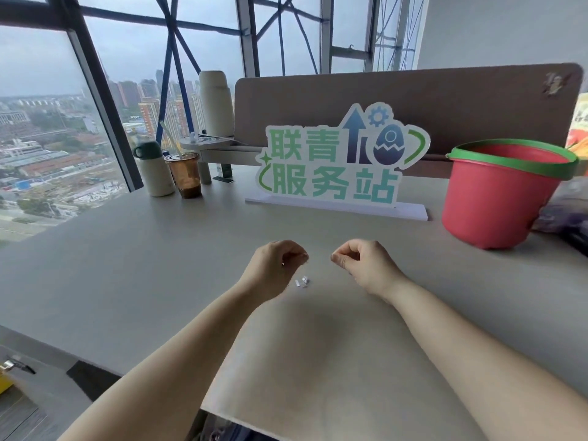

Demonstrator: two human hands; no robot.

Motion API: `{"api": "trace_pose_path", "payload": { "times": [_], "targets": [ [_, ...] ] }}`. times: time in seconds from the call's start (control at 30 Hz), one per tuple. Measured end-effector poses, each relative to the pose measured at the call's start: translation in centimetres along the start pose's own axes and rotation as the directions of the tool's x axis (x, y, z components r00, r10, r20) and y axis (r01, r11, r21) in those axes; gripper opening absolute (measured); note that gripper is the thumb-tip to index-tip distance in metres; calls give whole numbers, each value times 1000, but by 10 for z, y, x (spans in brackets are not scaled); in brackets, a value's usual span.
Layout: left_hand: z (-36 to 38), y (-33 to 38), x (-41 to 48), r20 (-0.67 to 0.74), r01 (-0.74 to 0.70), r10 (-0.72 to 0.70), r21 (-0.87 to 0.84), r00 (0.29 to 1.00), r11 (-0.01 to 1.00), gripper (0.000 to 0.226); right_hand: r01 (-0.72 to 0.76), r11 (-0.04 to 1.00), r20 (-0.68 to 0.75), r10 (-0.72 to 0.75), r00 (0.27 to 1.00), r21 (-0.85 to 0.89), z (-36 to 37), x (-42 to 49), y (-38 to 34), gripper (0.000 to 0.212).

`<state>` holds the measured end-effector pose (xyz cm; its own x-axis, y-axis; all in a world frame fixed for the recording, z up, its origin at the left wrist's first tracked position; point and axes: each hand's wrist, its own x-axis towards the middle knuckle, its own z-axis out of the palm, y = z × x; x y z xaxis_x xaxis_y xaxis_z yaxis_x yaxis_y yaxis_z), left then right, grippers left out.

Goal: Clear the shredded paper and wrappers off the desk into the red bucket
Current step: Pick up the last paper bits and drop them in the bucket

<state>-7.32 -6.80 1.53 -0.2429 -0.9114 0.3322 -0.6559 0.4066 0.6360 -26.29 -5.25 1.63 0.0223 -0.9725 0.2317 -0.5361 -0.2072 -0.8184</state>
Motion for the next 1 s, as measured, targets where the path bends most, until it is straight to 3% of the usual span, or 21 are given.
{"api": "trace_pose_path", "payload": {
  "times": [0.2, 0.47, 0.63, 0.83, 1.0],
  "targets": [
    [12, 58, 41, 32, -127, 128, -51, 991, 991, 12, 23, 999, -90, -26, 996, -38, -72, -3, -13, 10],
    [39, 185, 127, 12, -315, 319, -130, 948, 940, 17, 54, 998, -349, -60, 935, -25, -202, 16, -25, 14],
    [70, 243, 181, 30, -360, 366, -127, 930, 924, 23, -37, 993, -469, -21, 883, -114, -268, 39, -5, 16],
    [110, 269, 232, 51, -383, 392, -135, 918, 914, 14, -125, 959, -483, -16, 875, -256, -314, 71, 27, 15],
    [141, 273, 251, 129, -378, 390, -109, 912, 919, 13, -151, 902, -377, -14, 926, -405, -331, 89, 49, 20]
  ]
}}
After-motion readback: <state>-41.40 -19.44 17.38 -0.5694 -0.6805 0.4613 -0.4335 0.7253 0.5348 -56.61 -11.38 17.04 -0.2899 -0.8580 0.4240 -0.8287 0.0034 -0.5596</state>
